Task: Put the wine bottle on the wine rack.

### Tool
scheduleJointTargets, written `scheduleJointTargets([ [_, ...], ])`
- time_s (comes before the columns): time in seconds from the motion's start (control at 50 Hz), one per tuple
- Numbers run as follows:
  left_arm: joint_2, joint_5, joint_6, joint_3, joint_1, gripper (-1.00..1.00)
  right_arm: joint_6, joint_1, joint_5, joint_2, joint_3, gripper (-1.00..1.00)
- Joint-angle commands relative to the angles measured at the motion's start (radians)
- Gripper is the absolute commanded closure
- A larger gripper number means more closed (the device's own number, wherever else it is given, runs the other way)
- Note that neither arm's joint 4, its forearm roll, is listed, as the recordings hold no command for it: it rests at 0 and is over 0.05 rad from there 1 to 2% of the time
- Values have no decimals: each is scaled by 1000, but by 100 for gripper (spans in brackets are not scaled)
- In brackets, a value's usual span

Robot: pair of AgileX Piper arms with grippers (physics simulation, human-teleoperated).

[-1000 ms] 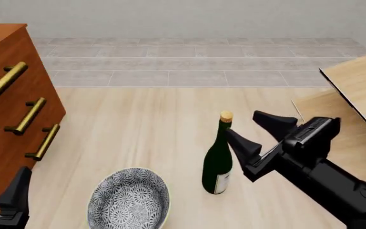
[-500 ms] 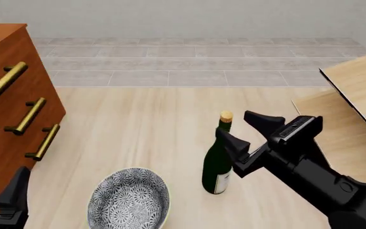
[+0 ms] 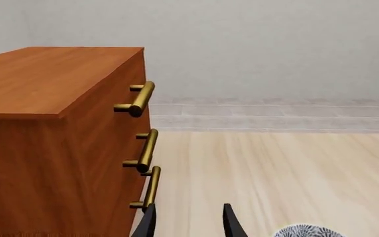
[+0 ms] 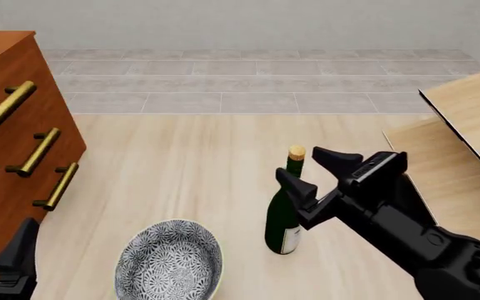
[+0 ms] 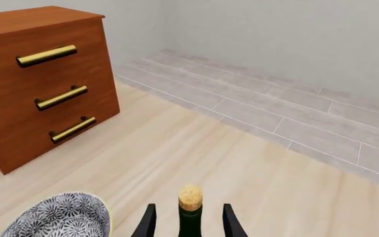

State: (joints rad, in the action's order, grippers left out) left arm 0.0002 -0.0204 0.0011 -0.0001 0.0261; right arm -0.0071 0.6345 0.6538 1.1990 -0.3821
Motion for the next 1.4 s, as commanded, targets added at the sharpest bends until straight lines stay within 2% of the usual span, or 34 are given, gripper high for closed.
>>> scheduleJointTargets([
  [0.02, 0, -1, -1, 0, -1, -100, 6, -4, 29, 38, -6, -100],
  [0.68, 0, 2, -3, 0, 11, -100, 14, -5, 67, 101, -24, -100],
  [0.7, 0, 2, -3, 0, 11, -100, 12, -3, 67, 99, -23, 100],
  [1.08, 0, 8, 5, 0, 15, -100, 19, -10, 71, 68, -12, 100],
  [1.4, 0, 14, 3, 0, 8, -100, 11, -24, -19, -47, -31, 100],
])
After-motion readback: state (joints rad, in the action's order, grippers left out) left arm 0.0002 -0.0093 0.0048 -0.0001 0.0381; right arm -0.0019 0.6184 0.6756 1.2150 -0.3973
